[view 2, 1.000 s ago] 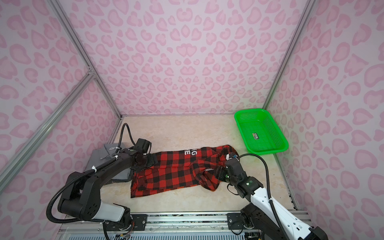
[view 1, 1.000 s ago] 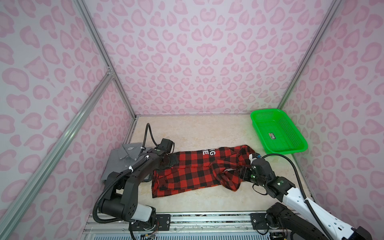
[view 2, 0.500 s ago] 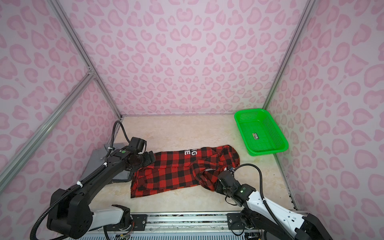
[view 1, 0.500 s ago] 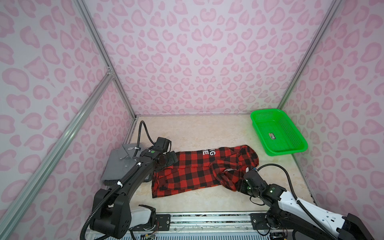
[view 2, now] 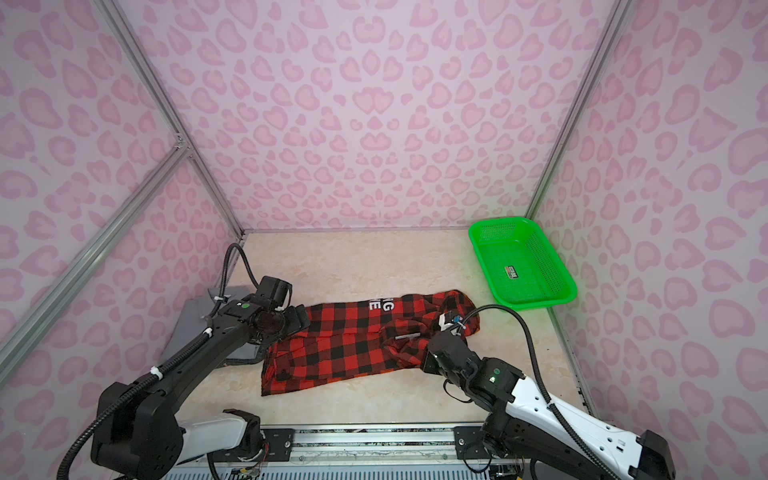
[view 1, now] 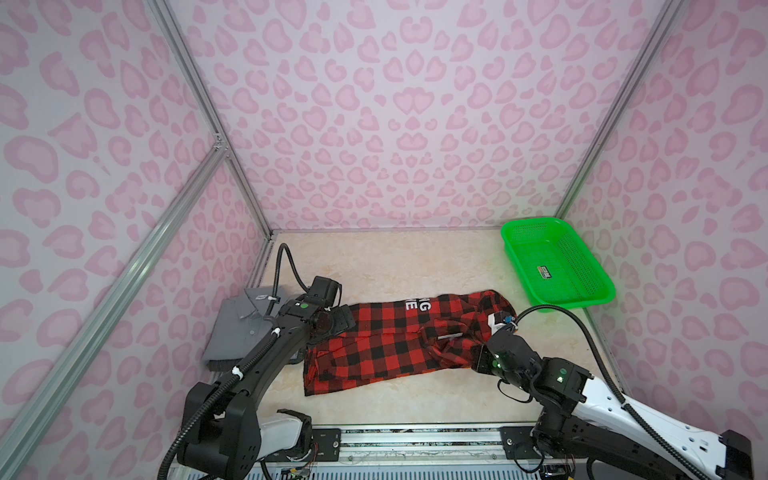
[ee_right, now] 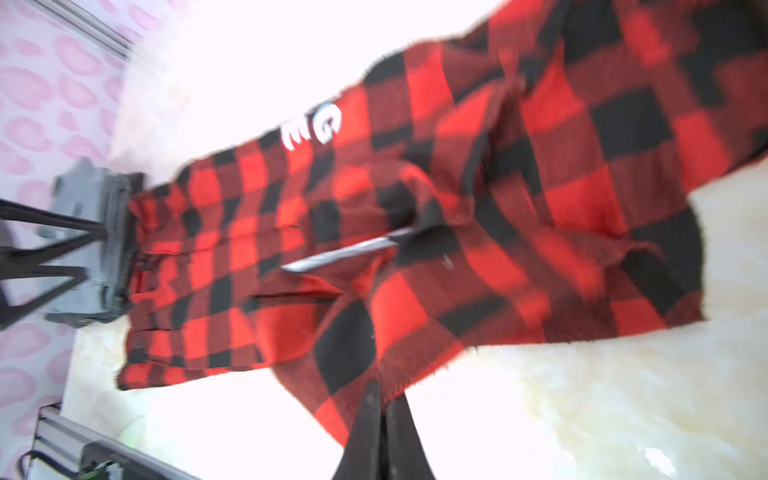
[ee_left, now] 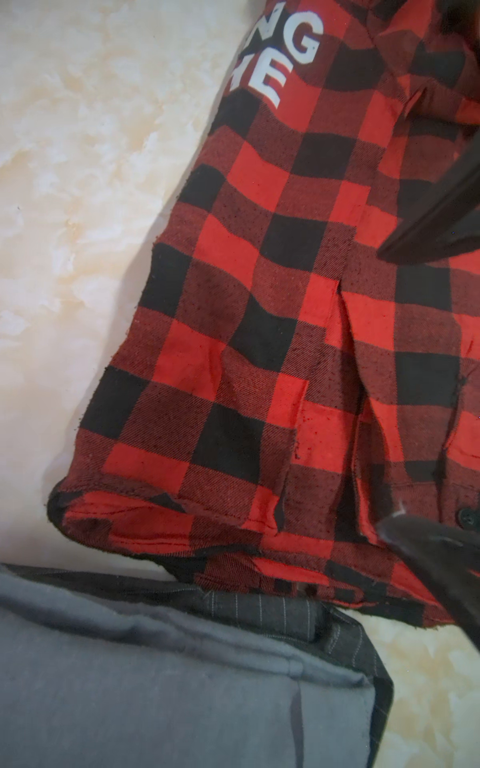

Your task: Fold and stack the long sleeve shirts

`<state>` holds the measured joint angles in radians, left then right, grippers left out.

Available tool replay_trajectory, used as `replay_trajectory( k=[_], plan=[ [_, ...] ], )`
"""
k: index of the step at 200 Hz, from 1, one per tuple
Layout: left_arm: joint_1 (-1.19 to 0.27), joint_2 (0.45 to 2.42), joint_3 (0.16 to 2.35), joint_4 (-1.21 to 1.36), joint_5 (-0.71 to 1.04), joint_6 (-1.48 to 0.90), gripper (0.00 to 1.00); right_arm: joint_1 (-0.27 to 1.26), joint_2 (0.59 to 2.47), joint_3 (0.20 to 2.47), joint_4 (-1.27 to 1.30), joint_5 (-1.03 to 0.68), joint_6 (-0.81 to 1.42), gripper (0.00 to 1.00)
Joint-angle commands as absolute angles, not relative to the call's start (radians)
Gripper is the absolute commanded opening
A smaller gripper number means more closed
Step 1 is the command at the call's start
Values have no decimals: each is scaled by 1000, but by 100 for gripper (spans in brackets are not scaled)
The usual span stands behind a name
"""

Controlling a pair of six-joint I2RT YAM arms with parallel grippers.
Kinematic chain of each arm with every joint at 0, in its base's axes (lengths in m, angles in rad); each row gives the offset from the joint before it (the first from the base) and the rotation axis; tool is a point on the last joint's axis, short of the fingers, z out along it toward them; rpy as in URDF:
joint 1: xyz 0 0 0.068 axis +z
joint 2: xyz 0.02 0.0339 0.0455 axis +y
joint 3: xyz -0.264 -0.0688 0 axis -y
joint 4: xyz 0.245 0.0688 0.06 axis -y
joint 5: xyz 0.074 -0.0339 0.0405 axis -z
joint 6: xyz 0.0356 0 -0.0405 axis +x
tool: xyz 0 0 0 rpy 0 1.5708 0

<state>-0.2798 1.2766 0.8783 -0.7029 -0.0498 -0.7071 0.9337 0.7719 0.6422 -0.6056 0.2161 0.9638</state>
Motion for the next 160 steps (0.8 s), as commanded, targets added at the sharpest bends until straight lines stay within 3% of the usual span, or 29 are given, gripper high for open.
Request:
replay_trajectory(
  k=[1, 45, 69, 81, 90, 106, 139, 160],
  plan=[
    [-279, 1282, 874, -694, -46, -699, 96, 988, 782, 734, -791, 361, 960, 0],
    [-278, 1281, 873, -696, -51, -694, 96, 1101, 847, 910, -827, 350, 994, 0],
    [-278, 1288, 878, -693, -45, -693, 96, 1104, 870, 942, -794, 245, 980, 20],
    [-278, 1291, 880, -693, -44, -691, 96, 1113, 885, 954, -821, 245, 980, 44],
    [-278, 1293, 880, -692, -42, -689, 96, 1114, 885, 948, -838, 253, 969, 55],
    [-278, 1293, 877, -690, -39, -688, 96, 1114, 872, 922, -870, 293, 941, 64],
    [-278, 1292, 871, -684, -32, -688, 96, 1114, 900, 782, -844, 244, 946, 68],
    [-278, 1284, 865, -683, -31, -687, 96, 1112, 871, 665, -789, 242, 971, 64]
  ],
)
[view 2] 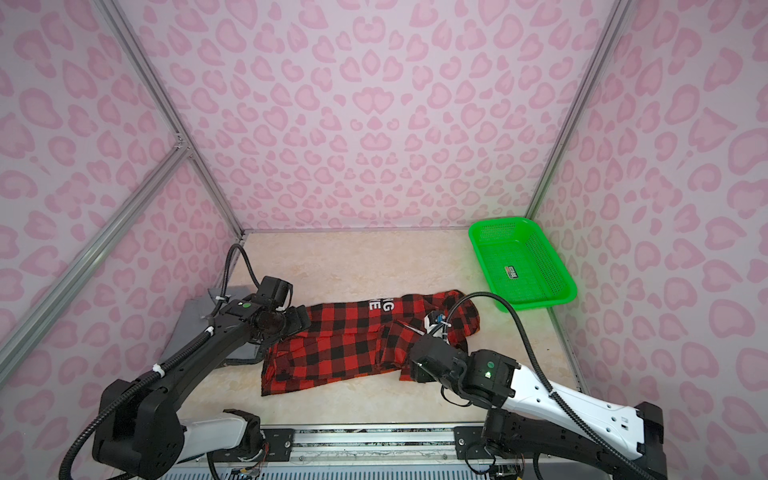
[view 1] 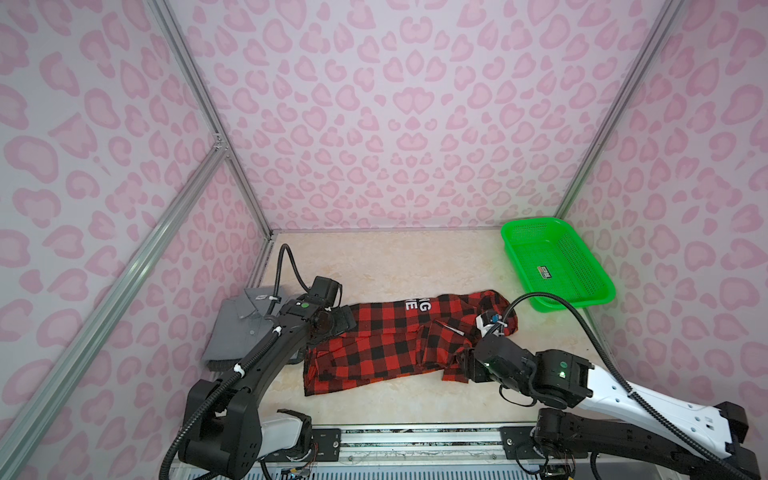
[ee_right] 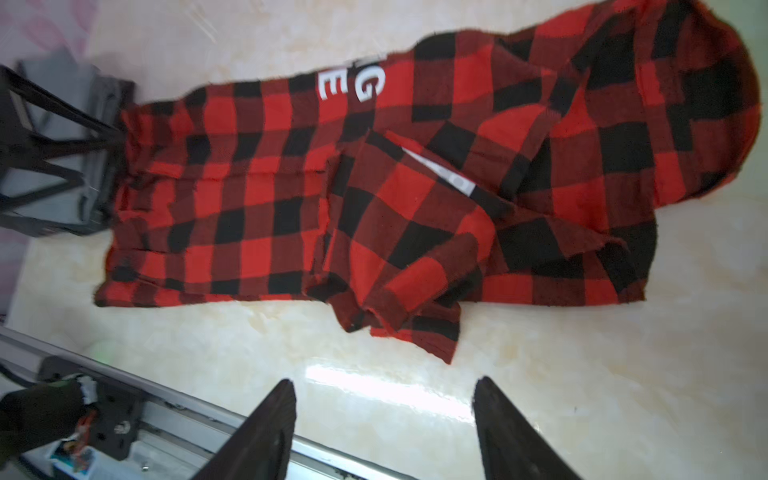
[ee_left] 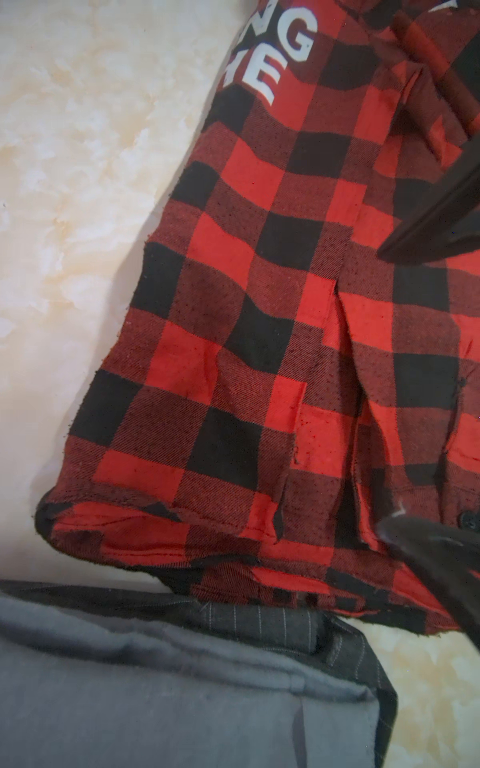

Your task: Fold and stack the long sleeve shirts

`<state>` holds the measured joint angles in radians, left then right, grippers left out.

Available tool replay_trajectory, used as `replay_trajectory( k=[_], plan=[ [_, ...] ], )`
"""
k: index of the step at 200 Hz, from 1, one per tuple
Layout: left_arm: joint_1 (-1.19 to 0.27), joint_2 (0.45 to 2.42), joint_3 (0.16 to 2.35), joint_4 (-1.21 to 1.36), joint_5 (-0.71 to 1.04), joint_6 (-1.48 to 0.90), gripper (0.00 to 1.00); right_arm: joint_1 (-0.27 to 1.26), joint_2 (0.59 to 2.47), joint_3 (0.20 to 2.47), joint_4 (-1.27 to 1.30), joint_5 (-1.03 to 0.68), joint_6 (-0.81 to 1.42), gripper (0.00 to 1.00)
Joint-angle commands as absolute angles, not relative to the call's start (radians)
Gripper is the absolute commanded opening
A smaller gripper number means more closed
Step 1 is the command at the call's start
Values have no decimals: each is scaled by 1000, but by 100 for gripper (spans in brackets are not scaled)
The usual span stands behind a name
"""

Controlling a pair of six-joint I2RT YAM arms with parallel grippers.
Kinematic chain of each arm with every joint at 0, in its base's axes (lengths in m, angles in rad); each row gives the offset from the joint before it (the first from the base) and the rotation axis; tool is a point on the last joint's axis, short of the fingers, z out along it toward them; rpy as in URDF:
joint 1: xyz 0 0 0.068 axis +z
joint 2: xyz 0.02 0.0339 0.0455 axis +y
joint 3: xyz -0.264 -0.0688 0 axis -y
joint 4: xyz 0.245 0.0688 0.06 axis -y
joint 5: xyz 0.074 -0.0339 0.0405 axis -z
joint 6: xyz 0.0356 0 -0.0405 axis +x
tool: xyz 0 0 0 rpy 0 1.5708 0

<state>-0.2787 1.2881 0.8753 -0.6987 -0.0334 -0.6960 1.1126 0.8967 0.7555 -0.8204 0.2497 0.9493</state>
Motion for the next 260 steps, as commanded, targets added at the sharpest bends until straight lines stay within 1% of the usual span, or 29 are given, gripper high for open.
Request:
replay_trajectory(
  k=[1, 30, 51, 84, 110, 121, 136, 142, 166, 181, 197, 210, 235, 260],
  plan=[
    [-278, 1283, 864, -683, -32, -687, 96, 1112, 868, 659, -785, 242, 973, 64],
    [-279, 1279, 856, -679, -28, -687, 96, 1077, 790, 491, -617, 167, 969, 61],
    [-279, 1279, 852, -677, -29, -687, 96, 1059, 792, 404, -482, 104, 962, 61],
    [-278, 1282, 848, -669, -21, -692, 96, 1044, 915, 396, -391, 115, 905, 61],
    [-278, 1282, 848, -669, -25, -691, 96, 1012, 1025, 395, -336, 133, 876, 56],
    [-278, 1281, 848, -671, -26, -690, 96, 995, 1060, 402, -359, 149, 902, 54],
    [-278, 1279, 848, -673, -31, -687, 96, 983, 1093, 415, -363, 126, 893, 51],
    [-279, 1279, 847, -673, -32, -687, 96, 982, 1103, 419, -365, 123, 890, 48],
    [-278, 1286, 848, -668, -32, -687, 96, 983, 1114, 414, -333, 110, 879, 29],
    [-278, 1293, 848, -663, -26, -690, 96, 982, 1105, 414, -322, 103, 871, 22],
    [-278, 1296, 848, -660, -20, -691, 96, 985, 1086, 433, -362, 111, 866, 11],
    [-278, 1293, 848, -660, -20, -690, 96, 995, 1046, 460, -428, 138, 862, 0],
    [-278, 1286, 851, -665, -20, -689, 96, 1023, 913, 552, -595, 201, 853, 0],
    [-278, 1275, 855, -670, -19, -692, 96, 1059, 808, 742, -808, 314, 830, 0]
  ],
)
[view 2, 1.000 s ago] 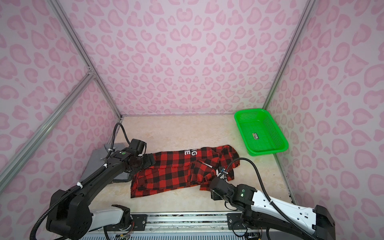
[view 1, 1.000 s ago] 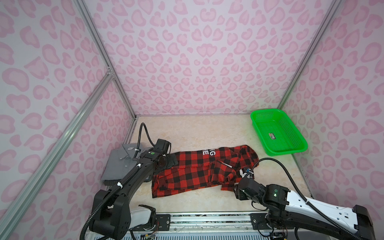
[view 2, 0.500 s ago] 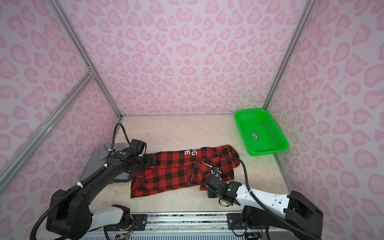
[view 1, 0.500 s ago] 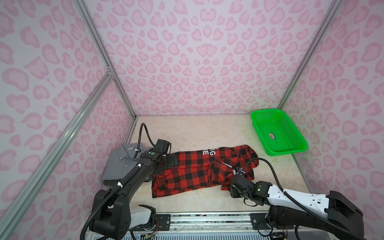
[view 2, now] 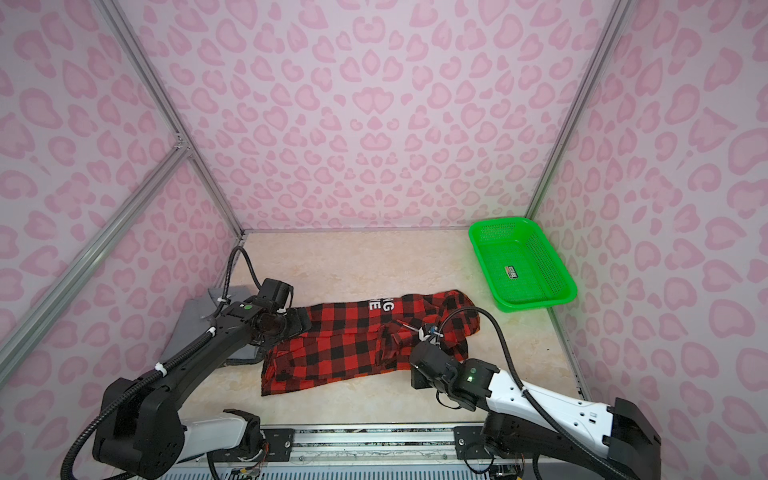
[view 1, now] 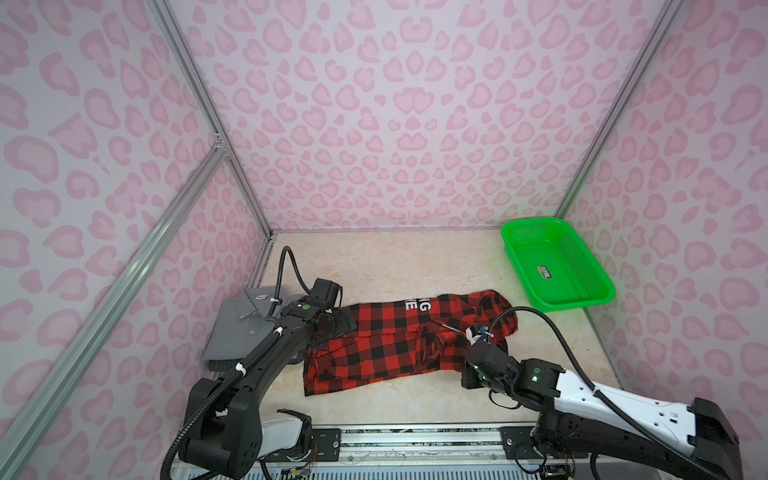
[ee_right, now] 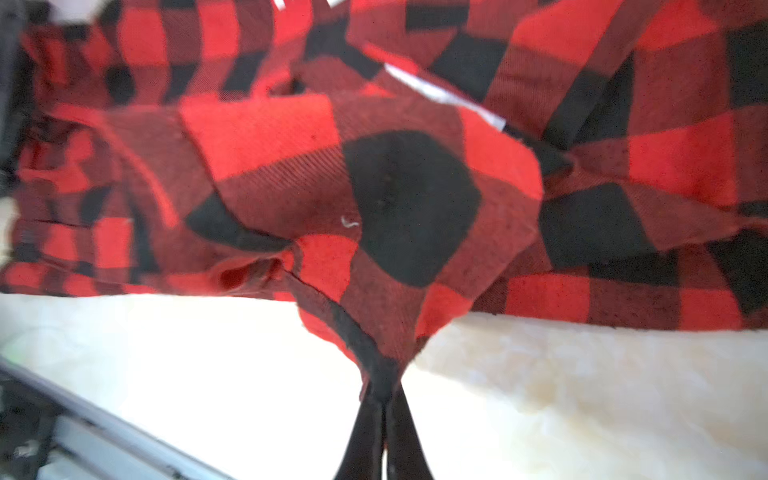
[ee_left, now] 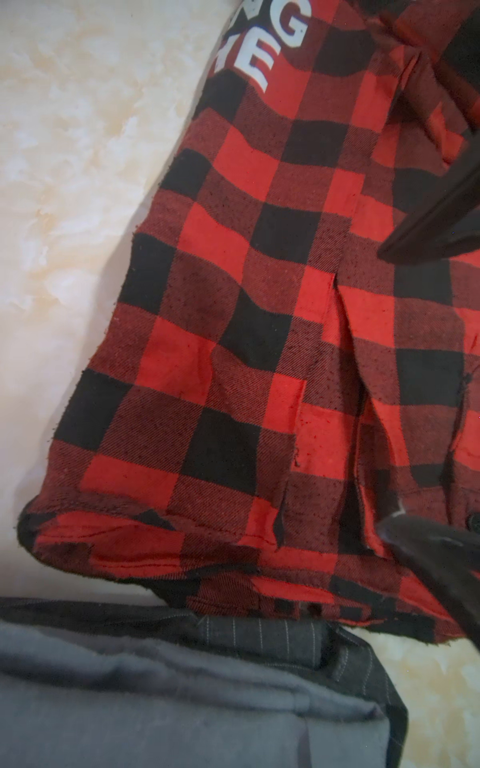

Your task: Fold and stack the long sleeve shirts

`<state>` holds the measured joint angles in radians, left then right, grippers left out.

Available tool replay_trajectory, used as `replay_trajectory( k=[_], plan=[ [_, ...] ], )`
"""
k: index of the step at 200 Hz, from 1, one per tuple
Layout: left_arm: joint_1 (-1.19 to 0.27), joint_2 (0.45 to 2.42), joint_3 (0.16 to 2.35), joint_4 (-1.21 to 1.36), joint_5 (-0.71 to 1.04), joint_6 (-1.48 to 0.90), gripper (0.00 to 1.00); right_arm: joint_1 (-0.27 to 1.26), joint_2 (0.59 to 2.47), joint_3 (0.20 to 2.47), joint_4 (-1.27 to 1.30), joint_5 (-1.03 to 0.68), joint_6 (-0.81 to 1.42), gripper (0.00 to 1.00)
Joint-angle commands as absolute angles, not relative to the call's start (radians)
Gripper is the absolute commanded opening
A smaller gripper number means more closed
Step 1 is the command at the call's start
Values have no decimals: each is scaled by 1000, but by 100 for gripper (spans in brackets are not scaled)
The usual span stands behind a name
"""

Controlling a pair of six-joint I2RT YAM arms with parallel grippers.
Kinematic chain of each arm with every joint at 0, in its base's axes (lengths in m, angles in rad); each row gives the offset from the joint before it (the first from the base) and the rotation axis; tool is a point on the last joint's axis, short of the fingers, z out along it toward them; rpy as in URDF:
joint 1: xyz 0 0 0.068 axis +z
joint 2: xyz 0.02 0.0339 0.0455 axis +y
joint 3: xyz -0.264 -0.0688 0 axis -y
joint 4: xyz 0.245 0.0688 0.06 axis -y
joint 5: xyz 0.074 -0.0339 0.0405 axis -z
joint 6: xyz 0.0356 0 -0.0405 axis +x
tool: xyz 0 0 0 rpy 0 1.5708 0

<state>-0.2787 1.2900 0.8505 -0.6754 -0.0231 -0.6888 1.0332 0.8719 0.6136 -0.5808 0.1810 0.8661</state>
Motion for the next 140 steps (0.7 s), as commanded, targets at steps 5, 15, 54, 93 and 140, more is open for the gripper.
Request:
replay_trajectory(
  k=[5, 15, 54, 93, 140],
  plan=[
    [-279, 1273, 856, -671, -16, -693, 96, 1066, 802, 788, -846, 331, 818, 0],
    [-278, 1270, 857, -672, -11, -695, 96, 1081, 799, 882, -921, 362, 789, 0],
    [-278, 1247, 858, -688, -5, -699, 96, 1162, 867, 1231, -1146, 477, 689, 0],
    [-278, 1211, 860, -713, -13, -698, 96, 1239, 928, 1432, -1145, 493, 565, 0],
    [-273, 1171, 912, -774, -54, -682, 97, 1255, 1059, 1579, -1028, 444, 355, 0]
  ],
)
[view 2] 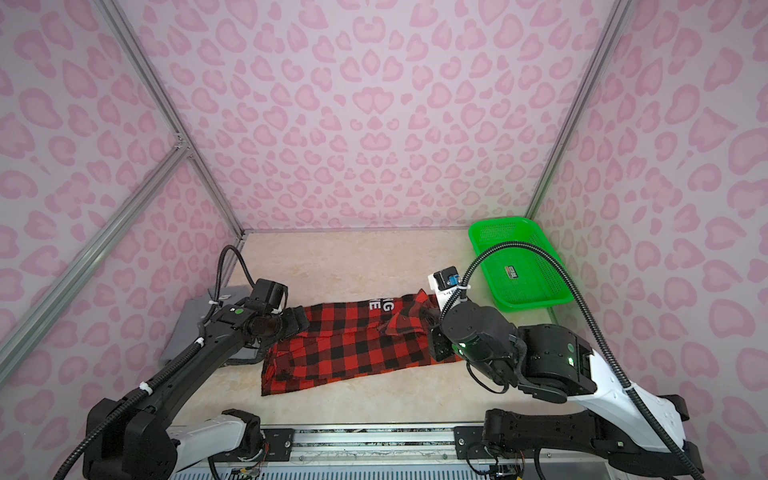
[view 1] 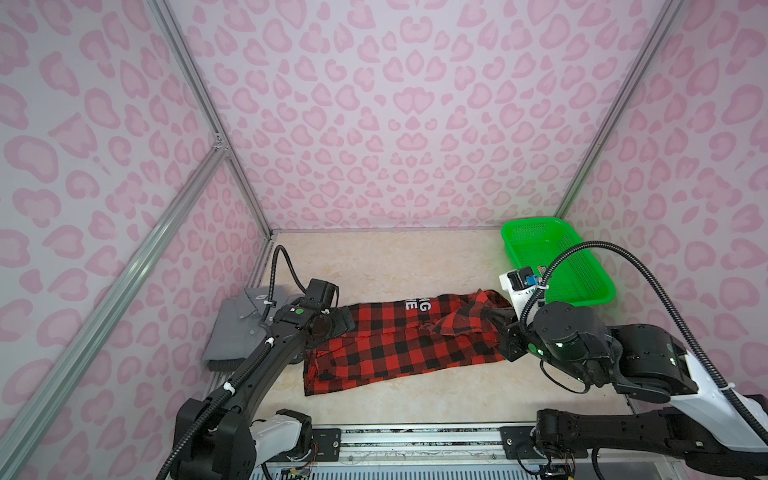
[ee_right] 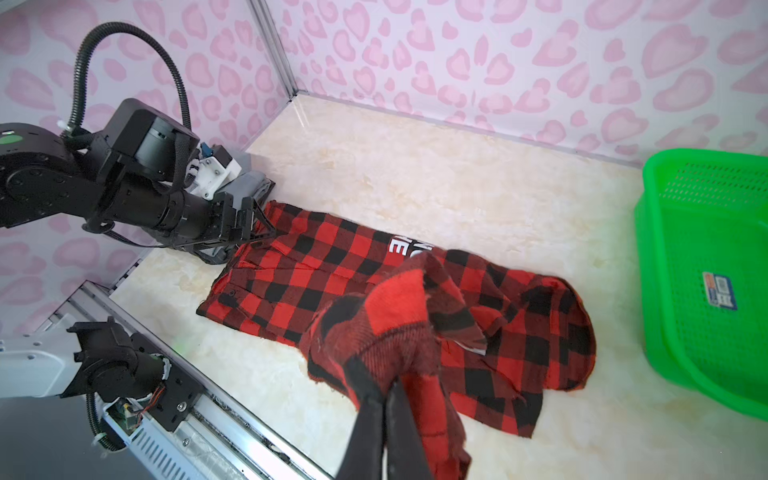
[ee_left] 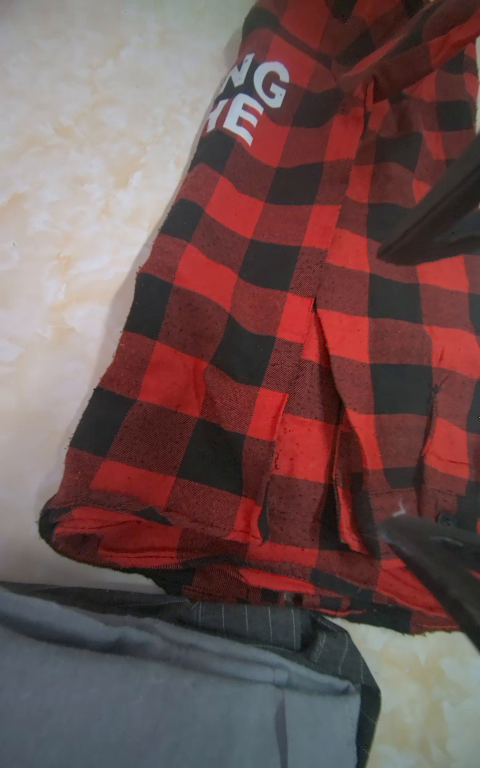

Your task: Fold and stack the long sleeve shirts

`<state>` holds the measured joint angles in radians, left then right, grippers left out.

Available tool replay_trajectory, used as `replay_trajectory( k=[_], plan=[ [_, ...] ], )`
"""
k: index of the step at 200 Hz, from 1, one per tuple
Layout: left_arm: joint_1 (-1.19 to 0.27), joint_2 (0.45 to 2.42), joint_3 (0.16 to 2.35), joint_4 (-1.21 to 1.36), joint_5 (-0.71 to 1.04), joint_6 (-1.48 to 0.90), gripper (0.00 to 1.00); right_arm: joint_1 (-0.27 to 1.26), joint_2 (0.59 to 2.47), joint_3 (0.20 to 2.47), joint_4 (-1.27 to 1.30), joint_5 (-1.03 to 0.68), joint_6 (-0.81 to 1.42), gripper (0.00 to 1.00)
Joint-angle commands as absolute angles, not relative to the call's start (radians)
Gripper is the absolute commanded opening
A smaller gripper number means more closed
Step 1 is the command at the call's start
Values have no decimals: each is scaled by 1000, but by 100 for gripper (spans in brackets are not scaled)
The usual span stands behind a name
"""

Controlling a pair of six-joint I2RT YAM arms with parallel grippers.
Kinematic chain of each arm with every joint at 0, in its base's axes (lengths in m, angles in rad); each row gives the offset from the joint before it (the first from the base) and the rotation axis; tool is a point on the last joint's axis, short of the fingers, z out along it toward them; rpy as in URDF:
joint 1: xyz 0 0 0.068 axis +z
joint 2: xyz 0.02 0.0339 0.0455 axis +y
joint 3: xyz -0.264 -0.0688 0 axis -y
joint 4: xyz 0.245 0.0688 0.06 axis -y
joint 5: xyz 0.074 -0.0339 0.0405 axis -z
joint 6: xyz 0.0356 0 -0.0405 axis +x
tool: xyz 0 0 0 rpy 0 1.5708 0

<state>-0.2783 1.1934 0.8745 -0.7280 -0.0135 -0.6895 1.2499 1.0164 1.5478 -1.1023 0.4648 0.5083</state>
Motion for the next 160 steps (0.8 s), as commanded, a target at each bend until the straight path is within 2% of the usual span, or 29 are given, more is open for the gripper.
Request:
replay_trajectory(
  k=[1, 40, 76, 160],
  plan=[
    [-273, 1170, 915, -776, -56, -681, 97, 1255, 1061, 1580, -1025, 444, 350, 0],
    [-203, 1141, 981, -840, -75, -650, 98, 1238, 1193, 1614, -950, 421, 200, 0],
    [-108, 1123, 1038, -892, -71, -611, 98, 1070, 1314, 1633, -828, 97, 142, 0],
    [46, 1004, 1009, -898, -60, -567, 98, 1057, 1815, 1991, -860, -202, 64, 0]
  ],
)
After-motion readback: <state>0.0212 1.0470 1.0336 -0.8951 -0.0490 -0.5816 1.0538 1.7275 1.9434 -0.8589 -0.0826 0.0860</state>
